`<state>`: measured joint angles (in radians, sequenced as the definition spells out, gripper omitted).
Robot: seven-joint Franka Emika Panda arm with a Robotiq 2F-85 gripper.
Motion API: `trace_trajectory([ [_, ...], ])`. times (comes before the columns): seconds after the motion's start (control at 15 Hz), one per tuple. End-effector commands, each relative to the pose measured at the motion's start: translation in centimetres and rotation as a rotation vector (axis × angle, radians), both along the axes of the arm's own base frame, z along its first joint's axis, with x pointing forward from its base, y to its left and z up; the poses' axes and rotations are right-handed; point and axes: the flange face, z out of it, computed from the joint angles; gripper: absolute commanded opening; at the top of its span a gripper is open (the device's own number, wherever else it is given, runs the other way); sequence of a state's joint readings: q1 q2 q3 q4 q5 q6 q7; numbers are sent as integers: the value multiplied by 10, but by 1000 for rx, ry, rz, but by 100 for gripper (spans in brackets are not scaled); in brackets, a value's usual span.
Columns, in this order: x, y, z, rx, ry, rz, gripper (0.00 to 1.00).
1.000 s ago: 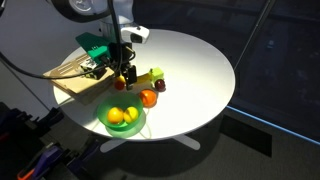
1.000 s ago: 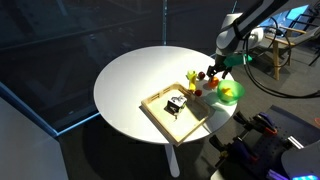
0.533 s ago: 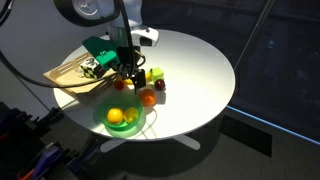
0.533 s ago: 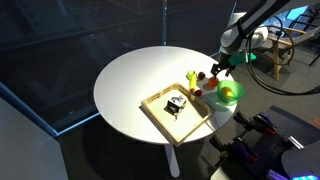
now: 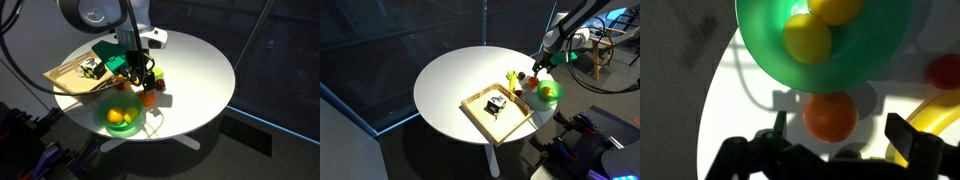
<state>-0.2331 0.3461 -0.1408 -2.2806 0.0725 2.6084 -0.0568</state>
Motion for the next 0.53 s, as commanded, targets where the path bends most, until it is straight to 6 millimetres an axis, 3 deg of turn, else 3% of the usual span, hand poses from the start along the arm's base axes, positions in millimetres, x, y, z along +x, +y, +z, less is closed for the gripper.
trace_trajectory([
  [0.0, 9, -12, -4, 17, 1, 1, 100],
  [0.47, 21, -24, -22, 24, 16, 6, 100],
])
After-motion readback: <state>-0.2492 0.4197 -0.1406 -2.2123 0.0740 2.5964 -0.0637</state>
